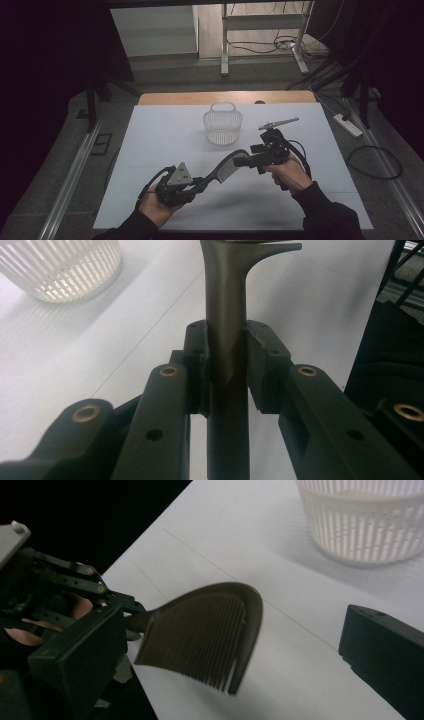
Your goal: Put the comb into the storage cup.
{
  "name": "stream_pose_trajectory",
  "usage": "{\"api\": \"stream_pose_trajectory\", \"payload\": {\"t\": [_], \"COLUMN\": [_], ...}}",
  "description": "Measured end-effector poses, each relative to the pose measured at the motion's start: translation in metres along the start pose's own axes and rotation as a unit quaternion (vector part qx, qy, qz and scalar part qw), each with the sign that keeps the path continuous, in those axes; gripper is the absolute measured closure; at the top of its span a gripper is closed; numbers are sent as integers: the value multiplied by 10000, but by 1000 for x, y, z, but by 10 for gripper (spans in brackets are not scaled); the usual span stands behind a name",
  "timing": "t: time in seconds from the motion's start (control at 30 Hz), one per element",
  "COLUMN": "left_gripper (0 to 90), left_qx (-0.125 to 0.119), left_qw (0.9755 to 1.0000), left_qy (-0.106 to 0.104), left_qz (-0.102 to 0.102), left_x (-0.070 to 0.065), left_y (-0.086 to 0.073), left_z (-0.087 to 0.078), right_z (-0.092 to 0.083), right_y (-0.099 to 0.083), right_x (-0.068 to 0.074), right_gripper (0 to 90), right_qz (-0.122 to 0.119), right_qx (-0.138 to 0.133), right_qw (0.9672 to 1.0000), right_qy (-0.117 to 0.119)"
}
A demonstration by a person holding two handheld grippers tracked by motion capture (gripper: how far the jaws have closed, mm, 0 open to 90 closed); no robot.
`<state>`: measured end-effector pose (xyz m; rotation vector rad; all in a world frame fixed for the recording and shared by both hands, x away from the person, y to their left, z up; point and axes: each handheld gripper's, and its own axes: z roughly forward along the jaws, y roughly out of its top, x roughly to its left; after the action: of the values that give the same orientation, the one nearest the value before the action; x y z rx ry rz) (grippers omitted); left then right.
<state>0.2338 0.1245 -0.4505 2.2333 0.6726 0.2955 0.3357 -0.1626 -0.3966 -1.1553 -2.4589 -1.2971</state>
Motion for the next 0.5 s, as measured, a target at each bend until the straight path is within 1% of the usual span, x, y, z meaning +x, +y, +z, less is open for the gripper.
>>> {"api": "stream_pose_trajectory", "payload": {"t": [0.07,0.33,0.43,0.5], "left_gripper": [725,725,725,725], "left_qx": [-24,-117,-139,-160], "left_qw": [10000,9999,9999,9998], "left_qy": [-52,-36,-55,-49], "left_qz": [-12,4,47,62], "left_x": [0,0,-1,-2], "left_y": [0,1,2,2], "left_z": [1,0,1,1], "right_z": [2,11,12,13], "right_y": [2,5,5,5], "right_x": [0,0,0,0], "right_gripper": [0,0,0,0], "right_qz": [65,143,183,212], "right_qx": [7,61,54,54], "right_qw": [9999,9996,9993,9992], "right_qy": [82,217,311,334]}}
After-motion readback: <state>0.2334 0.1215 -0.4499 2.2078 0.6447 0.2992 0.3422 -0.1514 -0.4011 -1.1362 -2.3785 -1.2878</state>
